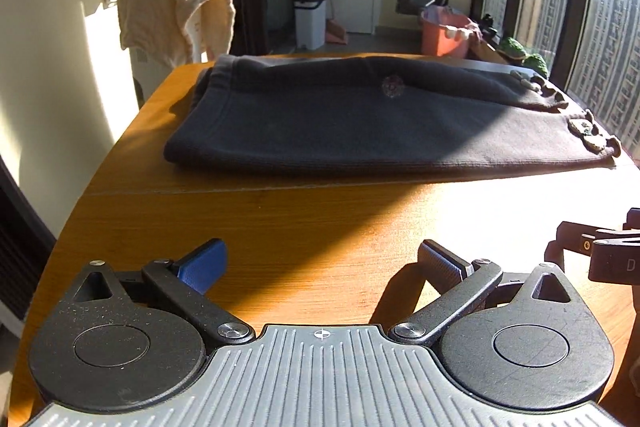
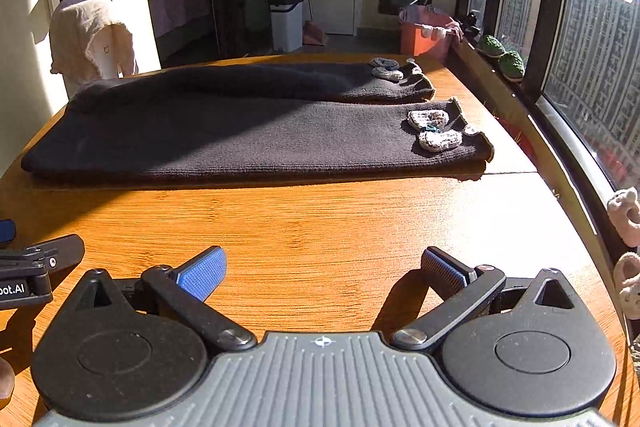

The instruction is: Fold clothes

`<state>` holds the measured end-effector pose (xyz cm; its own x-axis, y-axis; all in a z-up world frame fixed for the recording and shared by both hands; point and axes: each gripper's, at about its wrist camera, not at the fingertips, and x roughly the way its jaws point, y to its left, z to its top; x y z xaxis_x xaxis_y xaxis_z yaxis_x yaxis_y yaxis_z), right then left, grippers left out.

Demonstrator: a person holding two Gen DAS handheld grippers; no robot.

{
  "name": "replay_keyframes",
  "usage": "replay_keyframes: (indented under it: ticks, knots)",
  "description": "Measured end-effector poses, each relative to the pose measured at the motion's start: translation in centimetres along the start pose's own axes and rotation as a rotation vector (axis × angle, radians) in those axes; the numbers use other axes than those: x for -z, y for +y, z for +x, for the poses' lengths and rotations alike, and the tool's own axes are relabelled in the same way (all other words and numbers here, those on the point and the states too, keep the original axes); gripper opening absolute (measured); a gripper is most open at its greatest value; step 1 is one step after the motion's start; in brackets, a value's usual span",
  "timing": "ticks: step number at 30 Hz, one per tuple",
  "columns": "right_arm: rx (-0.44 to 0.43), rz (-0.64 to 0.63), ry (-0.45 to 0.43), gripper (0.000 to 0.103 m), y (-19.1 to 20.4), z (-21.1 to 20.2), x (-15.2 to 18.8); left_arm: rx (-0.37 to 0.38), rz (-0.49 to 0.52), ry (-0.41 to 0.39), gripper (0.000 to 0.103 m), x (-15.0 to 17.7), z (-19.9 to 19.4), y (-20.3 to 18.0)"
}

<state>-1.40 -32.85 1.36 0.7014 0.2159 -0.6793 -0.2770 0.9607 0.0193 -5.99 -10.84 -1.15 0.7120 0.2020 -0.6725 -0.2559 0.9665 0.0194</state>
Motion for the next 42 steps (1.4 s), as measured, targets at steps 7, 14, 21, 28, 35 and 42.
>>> replay_keyframes:
  ticks: [7, 14, 21, 28, 35, 42]
  knots:
    - [0.001, 0.000, -0.001, 0.103, -0.14, -0.02, -0.06, 0.000, -0.001, 0.000, 0.103, -0.06, 0.08, -0.10]
    - [0.001, -0.001, -0.001, 0.103, -0.33, -0.08, -0.06, 0.001, -0.002, 0.000, 0.103, -0.07, 0.05, -0.13]
    - [0.001, -0.001, -0.002, 0.103, -0.38, -0.08, -0.04, 0.002, -0.002, 0.000, 0.103, -0.06, 0.05, -0.16]
    - [0.001, -0.001, -0.002, 0.103, -0.37, -0.06, -0.02, 0.002, -0.003, -0.001, 0.103, -0.05, 0.03, -0.16]
    - [0.001, -0.002, -0.001, 0.103, -0.32, -0.08, 0.00, 0.003, -0.003, -0.001, 0.103, -0.06, 0.02, -0.15]
    - [0.000, -0.002, -0.002, 0.103, -0.29, -0.09, 0.05, 0.003, -0.003, -0.001, 0.103, -0.10, 0.01, -0.20]
